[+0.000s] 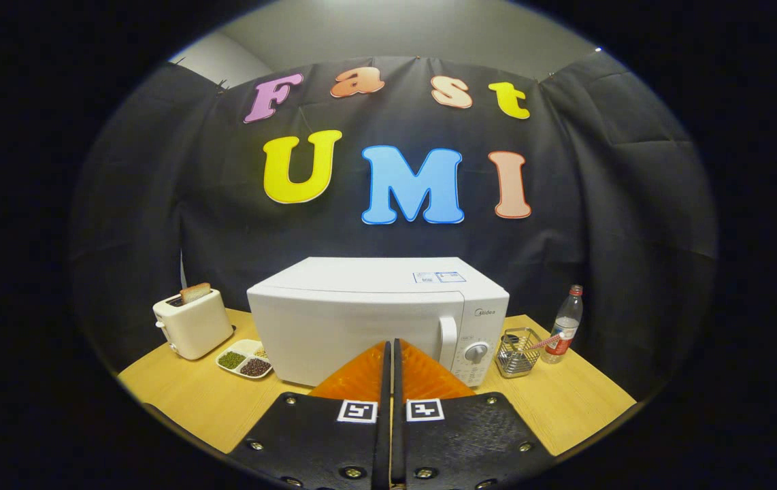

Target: Open the microwave, put the food inside, and close the microwave door.

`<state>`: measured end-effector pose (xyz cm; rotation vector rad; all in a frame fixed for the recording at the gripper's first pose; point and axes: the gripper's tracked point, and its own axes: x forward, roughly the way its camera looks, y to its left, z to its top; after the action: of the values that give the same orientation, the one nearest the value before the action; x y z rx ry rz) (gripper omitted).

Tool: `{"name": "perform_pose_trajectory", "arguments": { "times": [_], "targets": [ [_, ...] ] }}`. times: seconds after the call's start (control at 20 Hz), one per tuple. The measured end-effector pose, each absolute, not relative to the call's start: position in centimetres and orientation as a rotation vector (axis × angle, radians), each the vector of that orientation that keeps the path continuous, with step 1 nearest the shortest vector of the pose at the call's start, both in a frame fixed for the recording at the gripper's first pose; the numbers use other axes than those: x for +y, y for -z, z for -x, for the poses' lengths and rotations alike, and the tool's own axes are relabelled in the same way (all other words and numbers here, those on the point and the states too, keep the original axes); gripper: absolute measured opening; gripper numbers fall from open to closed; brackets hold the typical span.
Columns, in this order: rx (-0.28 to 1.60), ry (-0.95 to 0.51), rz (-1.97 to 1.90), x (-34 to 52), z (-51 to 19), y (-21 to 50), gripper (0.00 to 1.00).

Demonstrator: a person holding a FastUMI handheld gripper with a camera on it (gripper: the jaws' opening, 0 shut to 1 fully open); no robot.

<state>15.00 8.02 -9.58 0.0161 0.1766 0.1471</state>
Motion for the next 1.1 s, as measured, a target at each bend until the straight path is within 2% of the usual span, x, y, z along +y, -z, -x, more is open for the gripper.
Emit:
{"name": "perform_pose_trajectory", "arguments": {
  "times": [0.6, 0.65, 0.75, 0.8, 0.85, 0.9, 0.95, 1.0, 1.05, 1.1],
  "targets": [
    [0.106, -0.137, -0.015, 7.9, -5.0, 7.2, 0.02],
    [0.102, -0.136, -0.017, 7.8, -4.3, 7.1, 0.05],
    [0.090, -0.133, -0.032, 7.7, -3.2, 6.8, 0.24],
    [0.081, -0.132, -0.046, 7.6, -2.8, 6.6, 0.39],
    [0.072, -0.130, -0.058, 7.5, -2.2, 6.4, 0.48],
    [0.066, -0.128, -0.063, 7.4, -1.9, 6.5, 0.64],
    [0.062, -0.129, -0.062, 7.4, -1.4, 6.4, 0.73],
    [0.061, -0.128, -0.054, 7.4, -1.0, 6.5, 0.90],
    [0.062, -0.127, -0.043, 7.2, -0.5, 6.5, 0.97],
    [0.062, -0.126, -0.036, 7.0, -0.4, 6.6, 0.99]
  ]
}}
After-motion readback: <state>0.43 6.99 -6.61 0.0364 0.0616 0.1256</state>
